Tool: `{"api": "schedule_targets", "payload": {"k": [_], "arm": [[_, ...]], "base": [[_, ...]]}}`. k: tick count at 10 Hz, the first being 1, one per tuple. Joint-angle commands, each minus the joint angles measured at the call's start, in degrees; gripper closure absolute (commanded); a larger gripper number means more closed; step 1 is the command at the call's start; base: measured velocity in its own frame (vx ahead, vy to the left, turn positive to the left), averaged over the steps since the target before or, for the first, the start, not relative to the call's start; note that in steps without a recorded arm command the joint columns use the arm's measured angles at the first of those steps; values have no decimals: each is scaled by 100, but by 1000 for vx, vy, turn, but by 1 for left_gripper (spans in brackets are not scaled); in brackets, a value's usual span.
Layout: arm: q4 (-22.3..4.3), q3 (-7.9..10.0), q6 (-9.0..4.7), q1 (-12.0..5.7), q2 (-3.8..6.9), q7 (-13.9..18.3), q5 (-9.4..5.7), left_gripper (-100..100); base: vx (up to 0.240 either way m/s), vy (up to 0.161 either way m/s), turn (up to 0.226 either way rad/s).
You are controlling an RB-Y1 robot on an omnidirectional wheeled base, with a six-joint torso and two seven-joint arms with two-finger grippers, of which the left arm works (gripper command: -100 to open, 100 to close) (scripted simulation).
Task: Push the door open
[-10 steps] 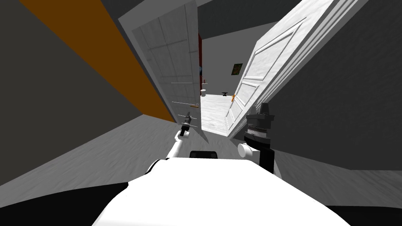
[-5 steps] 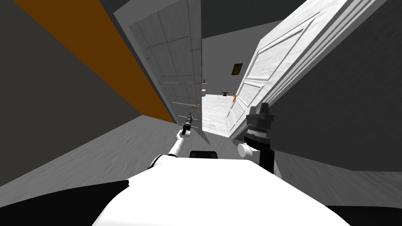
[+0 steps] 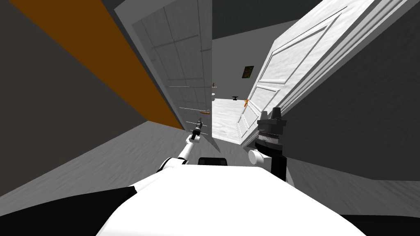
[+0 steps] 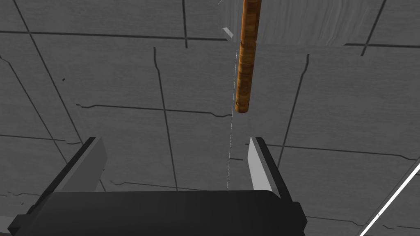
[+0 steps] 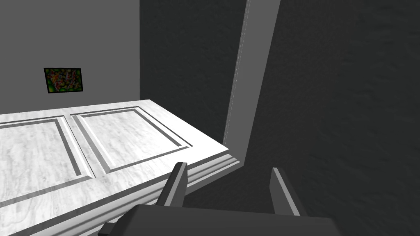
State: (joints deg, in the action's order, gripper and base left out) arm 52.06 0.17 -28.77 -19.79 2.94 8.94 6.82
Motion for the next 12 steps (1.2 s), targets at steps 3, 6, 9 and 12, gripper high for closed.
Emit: {"api": "schedule_targets", "payload": {"k": [3,6,9,12], "arm": [[-462,11,-14,-267,-55,-13,13,-100],[-913,17,-7,-539,-114,-13,27,-100],[-1295,22,-1,-770,-174,-13,38,-100],[-1777,28,7,-1061,-266,-14,52,-100]], "base": [[55,54,-12],[83,61,-15],[70,63,-14],[94,72,-18]]}}
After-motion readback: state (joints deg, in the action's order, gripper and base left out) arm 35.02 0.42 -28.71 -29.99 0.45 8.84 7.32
